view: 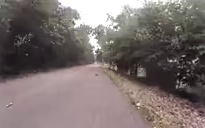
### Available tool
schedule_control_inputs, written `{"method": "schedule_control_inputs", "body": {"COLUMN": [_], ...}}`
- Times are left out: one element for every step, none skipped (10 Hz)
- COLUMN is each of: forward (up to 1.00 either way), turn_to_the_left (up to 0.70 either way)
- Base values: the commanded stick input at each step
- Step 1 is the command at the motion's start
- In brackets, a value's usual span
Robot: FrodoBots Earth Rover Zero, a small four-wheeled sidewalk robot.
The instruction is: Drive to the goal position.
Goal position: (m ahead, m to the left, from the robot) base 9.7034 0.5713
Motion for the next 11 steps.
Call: {"method": "schedule_control_inputs", "body": {"forward": [0.70, 0.70, 0.70, 0.70, 0.70, 0.70, 0.70, 0.70, 0.70, 0.70, 0.70], "turn_to_the_left": [0.00, 0.00, 0.00, 0.00, 0.00, 0.00, 0.00, 0.00, 0.00, 0.00, 0.00]}}
